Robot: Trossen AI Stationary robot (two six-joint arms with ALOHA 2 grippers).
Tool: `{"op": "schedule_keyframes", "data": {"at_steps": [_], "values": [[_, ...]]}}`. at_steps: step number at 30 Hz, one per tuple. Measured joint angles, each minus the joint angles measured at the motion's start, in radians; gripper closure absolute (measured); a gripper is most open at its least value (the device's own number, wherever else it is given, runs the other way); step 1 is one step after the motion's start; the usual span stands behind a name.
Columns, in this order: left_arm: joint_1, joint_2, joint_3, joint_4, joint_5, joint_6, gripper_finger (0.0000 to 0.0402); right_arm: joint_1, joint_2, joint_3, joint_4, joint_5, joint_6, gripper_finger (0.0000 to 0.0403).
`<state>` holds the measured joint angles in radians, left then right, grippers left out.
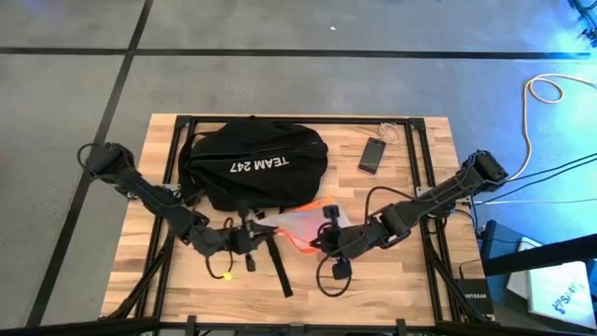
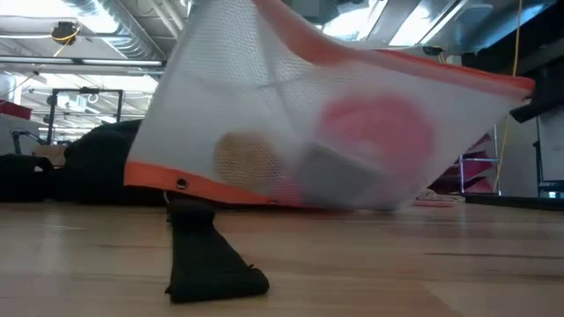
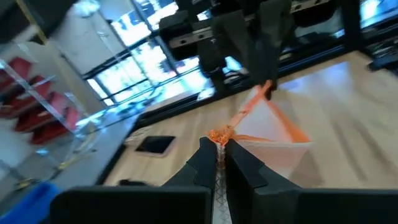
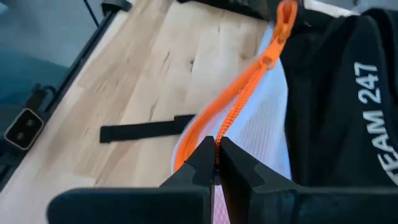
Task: Unpack backpack
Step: Open the zipper pouch
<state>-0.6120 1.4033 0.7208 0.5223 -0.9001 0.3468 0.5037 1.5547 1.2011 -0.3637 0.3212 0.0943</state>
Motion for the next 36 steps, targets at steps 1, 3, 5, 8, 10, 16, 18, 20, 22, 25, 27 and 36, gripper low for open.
{"op": "schedule_keyframes", "data": {"at_steps": [1, 3, 5, 8, 10, 16, 18, 20, 22, 25, 27, 36], "values": [[-0.007, -0.006, 0.0, -0.003, -0.033, 0.009, 0.0401, 0.001, 0.0, 0.0, -0.012, 0.0, 0.008, 0.0403], [-0.019, -0.013, 0.0, -0.002, -0.087, 0.038, 0.0401, 0.002, 0.0, 0.0, -0.032, -0.002, 0.03, 0.0403], [-0.027, -0.016, 0.0, -0.002, -0.136, 0.061, 0.0401, 0.003, 0.0, 0.0, -0.056, 0.004, 0.037, 0.0403], [-0.032, -0.016, 0.0, -0.003, -0.185, 0.08, 0.0401, 0.001, 0.0, 0.0, -0.077, 0.014, 0.039, 0.0403], [-0.032, -0.016, 0.0, -0.002, -0.196, 0.08, 0.0401, 0.0, 0.0, 0.0, -0.078, 0.028, 0.043, 0.0403], [-0.032, -0.016, 0.0, 0.019, -0.314, 0.075, 0.0401, 0.001, 0.0, -0.001, -0.118, 0.093, 0.051, 0.0403], [-0.028, -0.016, 0.0, 0.027, -0.348, 0.058, 0.0401, 0.001, 0.0, -0.001, -0.145, 0.189, 0.055, 0.0403], [-0.029, -0.016, 0.0, 0.039, -0.371, 0.056, 0.0401, 0.0, 0.0, -0.001, -0.17, 0.245, 0.061, 0.0403], [-0.029, -0.016, 0.0, 0.046, -0.38, 0.054, 0.0401, 0.0, 0.0, -0.001, -0.184, 0.292, 0.064, 0.0403], [-0.029, -0.016, 0.0, 0.045, -0.404, 0.036, 0.0401, 0.001, 0.0, -0.001, -0.195, 0.377, 0.066, 0.0403], [-0.027, -0.016, 0.0, 0.045, -0.442, -0.015, 0.0401, 0.001, -0.004, -0.002, -0.197, 0.414, 0.069, 0.0403], [0.003, -0.016, -0.031, 0.039, -0.527, -0.122, 0.0401, -0.004, -0.039, -0.003, -0.327, 0.674, 0.3, 0.0403]]}}
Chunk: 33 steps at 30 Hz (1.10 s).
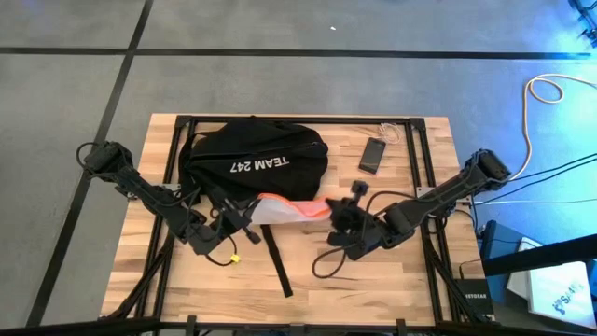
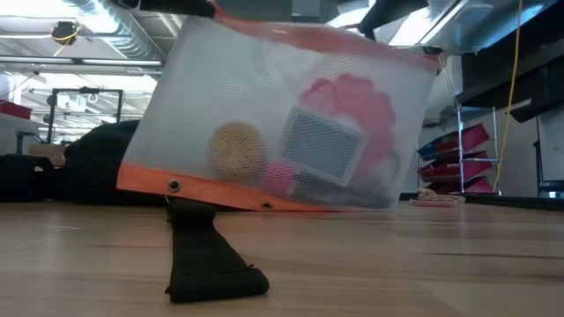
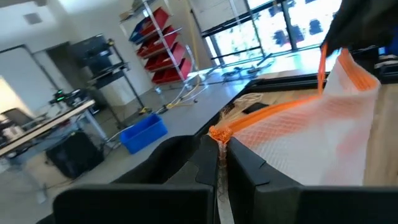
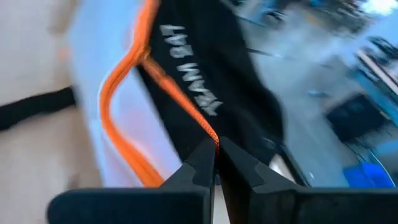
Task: Unpack backpack
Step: Open the zipper pouch
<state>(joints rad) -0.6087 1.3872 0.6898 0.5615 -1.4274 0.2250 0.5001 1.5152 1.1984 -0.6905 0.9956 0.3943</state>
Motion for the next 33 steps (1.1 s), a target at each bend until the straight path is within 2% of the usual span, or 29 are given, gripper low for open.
{"op": "schedule_keyframes", "data": {"at_steps": [4, 7, 12, 22, 33], "values": [[0.001, 0.0, -0.001, -0.001, -0.017, -0.006, 0.0401, -0.003, -0.028, 0.0, -0.109, 0.065, 0.16, 0.0403], [0.004, 0.0, -0.001, -0.003, -0.017, -0.004, 0.0401, -0.003, -0.052, 0.0, -0.134, 0.087, 0.223, 0.0403], [0.004, 0.0, -0.001, -0.007, -0.019, 0.006, 0.0401, -0.011, -0.082, 0.0, -0.232, 0.094, 0.367, 0.0403], [0.004, 0.0, -0.001, -0.006, -0.024, 0.022, 0.0401, -0.012, -0.088, 0.0, -0.538, 0.095, 0.664, 0.0403], [0.008, 0.0, -0.001, -0.031, -0.025, 0.003, 0.0401, -0.018, -0.088, -0.002, -0.849, -0.027, 0.877, 0.0403]]}}
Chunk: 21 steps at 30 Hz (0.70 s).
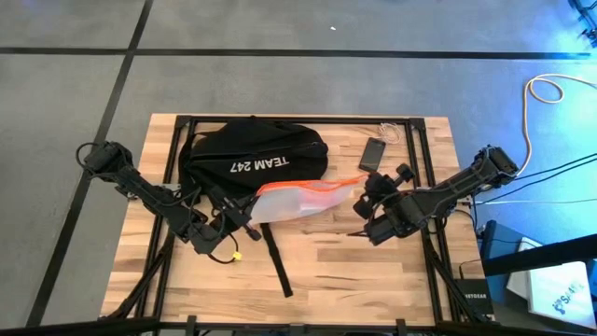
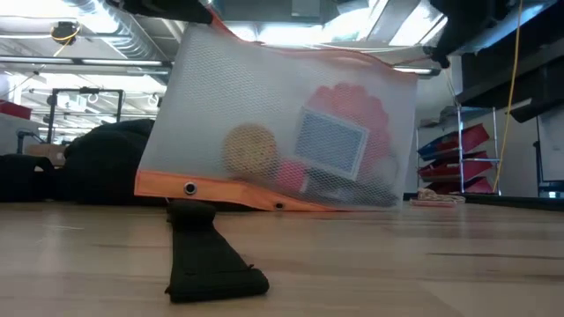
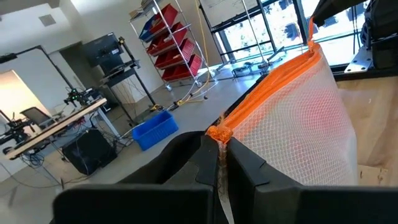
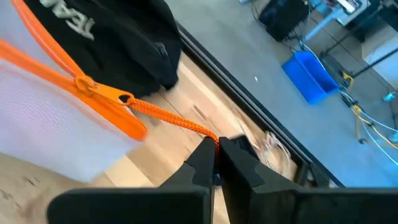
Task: Unpack backpack
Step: Open the zipper pouch
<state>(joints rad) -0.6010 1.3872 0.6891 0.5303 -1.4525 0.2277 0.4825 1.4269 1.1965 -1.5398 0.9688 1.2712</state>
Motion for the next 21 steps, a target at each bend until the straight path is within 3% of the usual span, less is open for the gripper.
{"op": "schedule_keyframes", "data": {"at_steps": [10, 16, 21], "values": [[0.009, 0.0, 0.0, -0.04, 0.015, -0.059, 0.0401, 0.001, 0.001, 0.0, -0.029, -0.046, 0.015, 0.0403], [0.056, 0.0, 0.0, -0.164, 0.209, -0.221, 0.0401, 0.001, 0.001, 0.0, -0.032, -0.072, 0.009, 0.0403], [0.086, 0.0, 0.0, -0.211, 0.248, -0.281, 0.0401, 0.001, 0.001, 0.0, -0.032, -0.081, 0.004, 0.0403]]}}
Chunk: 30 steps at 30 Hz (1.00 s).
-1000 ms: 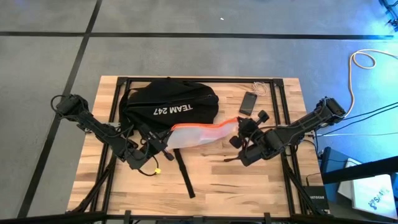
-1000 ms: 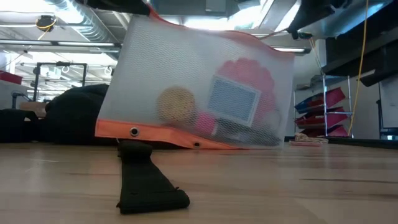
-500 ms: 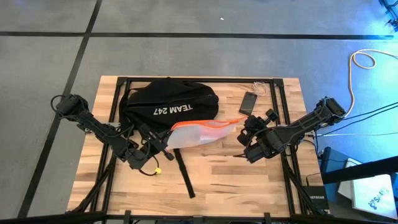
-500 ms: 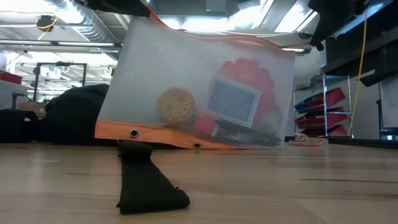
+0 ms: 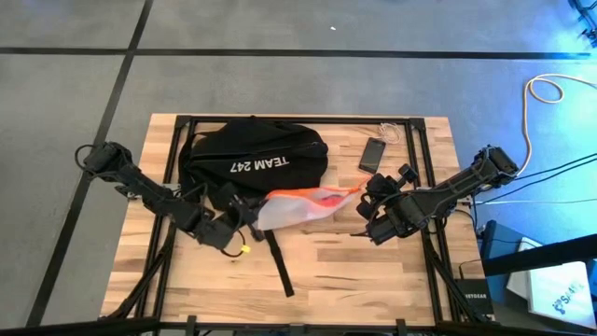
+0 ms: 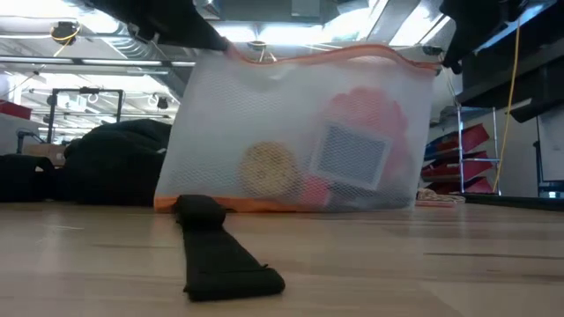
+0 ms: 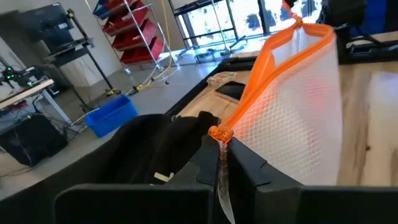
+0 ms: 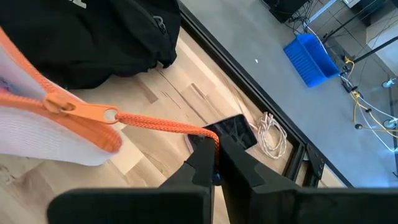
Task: Unpack backpack
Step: Open the zipper pouch
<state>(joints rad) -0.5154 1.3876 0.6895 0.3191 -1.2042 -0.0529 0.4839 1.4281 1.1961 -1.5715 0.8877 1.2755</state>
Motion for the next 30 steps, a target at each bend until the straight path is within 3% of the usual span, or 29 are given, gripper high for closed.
{"op": "schedule_keyframes", "data": {"at_steps": [6, 11, 18, 30], "values": [[0.002, 0.0, 0.0, 0.004, 0.02, 0.0, 0.0401, 0.0, 0.0, 0.0, 0.003, -0.007, -0.004, 0.0403], [0.023, 0.0, 0.0, 0.035, 0.162, 0.023, 0.0388, 0.0, 0.0, 0.0, 0.017, 0.003, -0.005, 0.0403], [0.056, 0.0, 0.0, 0.052, 0.258, 0.003, 0.0318, 0.0, 0.001, 0.0, 0.039, 0.012, -0.005, 0.0403], [0.159, 0.012, 0.0, 0.054, 0.558, -0.156, 0.0173, 0.0, 0.001, -0.001, 0.054, 0.018, -0.027, 0.0403]]}}
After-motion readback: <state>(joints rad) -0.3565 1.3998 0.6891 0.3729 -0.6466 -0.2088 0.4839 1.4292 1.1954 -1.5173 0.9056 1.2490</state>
